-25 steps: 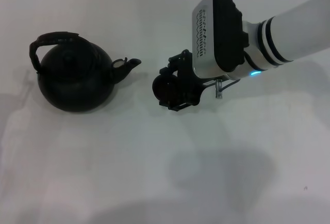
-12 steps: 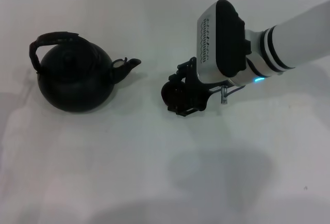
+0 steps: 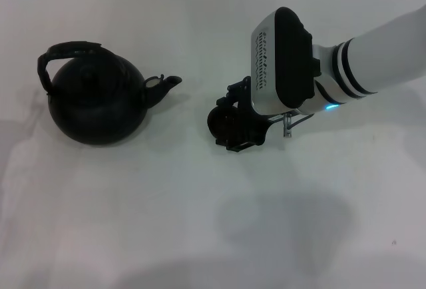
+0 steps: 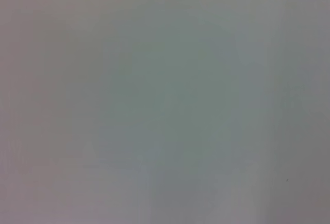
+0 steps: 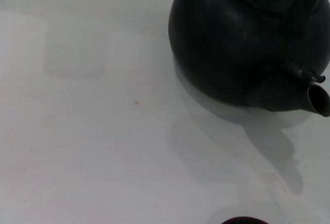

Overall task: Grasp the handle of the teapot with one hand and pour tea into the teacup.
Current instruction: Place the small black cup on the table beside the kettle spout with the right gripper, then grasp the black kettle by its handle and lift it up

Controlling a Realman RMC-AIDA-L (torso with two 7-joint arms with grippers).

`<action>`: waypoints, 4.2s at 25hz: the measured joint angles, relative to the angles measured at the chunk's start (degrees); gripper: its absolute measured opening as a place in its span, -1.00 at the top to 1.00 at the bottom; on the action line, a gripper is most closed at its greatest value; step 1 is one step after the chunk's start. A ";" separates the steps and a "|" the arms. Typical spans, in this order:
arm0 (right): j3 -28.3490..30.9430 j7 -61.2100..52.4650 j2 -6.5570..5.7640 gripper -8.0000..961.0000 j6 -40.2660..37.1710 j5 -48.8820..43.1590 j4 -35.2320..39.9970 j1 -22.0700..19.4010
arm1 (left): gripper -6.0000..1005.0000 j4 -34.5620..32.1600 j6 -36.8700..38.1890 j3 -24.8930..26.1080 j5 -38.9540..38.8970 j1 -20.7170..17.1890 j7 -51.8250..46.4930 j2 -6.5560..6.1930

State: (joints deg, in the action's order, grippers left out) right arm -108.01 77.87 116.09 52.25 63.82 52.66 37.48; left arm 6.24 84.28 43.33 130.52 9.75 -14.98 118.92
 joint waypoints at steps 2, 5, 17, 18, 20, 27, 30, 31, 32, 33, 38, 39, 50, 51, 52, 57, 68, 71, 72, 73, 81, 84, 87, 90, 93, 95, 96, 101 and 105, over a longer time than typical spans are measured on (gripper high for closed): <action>0.13 0.03 0.01 -0.63 0.01 -0.01 -0.02 -0.08 | -0.75 0.00 -0.22 0.00 0.00 0.01 0.01 0.00; 0.25 0.07 -0.03 -0.63 0.07 0.02 -0.03 -0.17 | -0.75 0.04 -0.48 0.00 0.00 0.01 0.02 0.00; 0.28 0.09 -0.26 -0.66 1.07 1.40 0.03 -0.17 | -0.75 0.00 -0.54 0.00 0.00 0.09 0.04 0.00; 0.30 0.09 -0.29 -0.67 1.07 1.58 0.04 -0.16 | -0.75 0.00 -0.54 0.00 0.00 0.10 0.04 0.00; 0.32 0.09 -0.37 -0.70 1.16 1.99 0.19 -0.15 | -0.75 0.00 -0.54 0.00 0.00 0.09 0.05 0.00; 0.93 0.15 -0.43 -0.74 1.97 2.36 0.31 -0.12 | -0.75 0.00 -0.53 0.00 0.00 -0.03 0.04 0.00; 1.89 0.41 -0.47 -0.75 2.87 3.44 0.18 -0.12 | -0.75 0.00 -0.52 0.00 0.00 -0.08 0.04 0.00; 2.58 0.69 -0.49 -0.76 3.44 3.92 0.15 -0.12 | -0.75 0.00 -0.51 0.00 0.00 -0.07 0.05 0.00; 4.54 1.72 -0.52 -0.76 5.07 5.08 0.14 -0.24 | -0.75 0.00 -0.52 0.00 0.00 -0.03 0.04 0.00; 5.55 2.25 -0.52 -0.76 5.82 5.64 0.16 -0.39 | -0.75 0.00 -0.52 0.00 0.00 -0.01 0.04 0.00; 9.25 4.65 -0.51 -0.78 9.08 8.04 0.38 -1.20 | -0.75 0.00 -0.51 0.00 0.00 -0.10 0.04 0.00; 10.26 5.27 -0.51 -0.78 9.94 8.54 0.47 -1.49 | -0.75 0.00 -0.50 0.00 0.00 -0.18 0.04 -0.01; 32.35 15.88 -0.79 -0.81 20.51 17.69 0.66 -9.19 | -0.75 -0.13 -0.26 0.01 1.49 -0.68 -2.73 -0.49; 34.75 17.67 -0.82 -0.81 20.81 19.94 0.07 -10.38 | -0.75 -0.26 -0.21 -0.01 2.04 -0.66 -4.14 -0.66; 37.47 20.19 -0.92 -0.81 21.21 22.98 -0.88 -11.91 | -0.75 -0.44 -0.12 0.00 2.53 -0.64 -5.65 -0.93; 47.36 30.61 -1.09 -0.81 22.39 32.30 -7.52 -16.28 | -0.75 -0.69 2.58 0.01 5.06 -0.75 -14.09 -3.26; 57.03 41.25 -1.30 -0.80 16.68 34.19 -21.92 -16.50 | -0.72 -0.91 5.46 0.09 14.23 -0.01 -29.68 -9.39; 56.90 41.74 -1.28 -0.80 14.96 34.14 -22.82 -16.26 | -0.68 -2.43 6.95 0.00 15.21 -0.02 -31.14 -9.93; 56.77 41.81 -1.28 -0.80 14.45 34.13 -22.91 -16.14 | -0.66 -3.63 7.90 0.00 15.37 0.02 -32.39 -10.10; 56.66 41.88 -1.29 -0.79 13.99 34.10 -23.12 -16.01 | -0.65 -4.93 8.77 0.00 15.39 0.09 -33.54 -10.17; 56.54 43.30 -1.30 -0.79 12.21 34.00 -26.05 -13.95 | -0.47 -30.15 16.10 -1.00 15.41 6.25 -47.14 -6.29; 56.55 44.20 -1.25 -0.79 11.73 33.99 -26.78 -13.64 | -0.45 -43.02 17.94 -3.60 13.52 10.07 -53.26 -2.62; 56.56 44.89 -1.18 -0.79 11.46 34.00 -27.60 -13.26 | -0.46 -53.25 18.88 -8.41 9.95 12.34 -58.45 0.53; 56.68 45.40 -1.16 -0.79 11.35 34.02 -28.50 -12.85 | -0.47 -54.55 19.40 -12.36 9.55 12.66 -62.23 0.64; 56.73 45.79 -1.14 -0.79 11.21 34.02 -28.84 -12.83 | -0.47 -54.21 19.50 -18.02 9.36 12.64 -63.59 0.56; 56.70 45.96 -1.13 -0.79 10.99 34.02 -28.96 -12.88 | -0.48 -54.18 19.67 -22.42 9.25 12.60 -63.77 0.63; 56.74 45.98 -1.13 -0.79 10.89 34.02 -29.03 -12.91 | -0.48 -54.13 19.79 -24.30 9.21 12.60 -63.94 0.67; 56.97 46.02 -1.13 -0.79 10.84 34.01 -29.10 -13.05 | -0.50 -53.99 20.05 -31.17 8.97 12.60 -64.83 0.71; 57.11 46.11 -1.18 -0.79 10.79 34.02 -29.53 -13.18 | -0.51 -55.80 19.97 -31.67 8.86 12.62 -65.89 0.70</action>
State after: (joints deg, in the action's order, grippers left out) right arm -50.91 123.98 114.90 63.04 97.84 23.13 24.29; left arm -49.56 104.25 11.66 139.38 22.37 -80.87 119.62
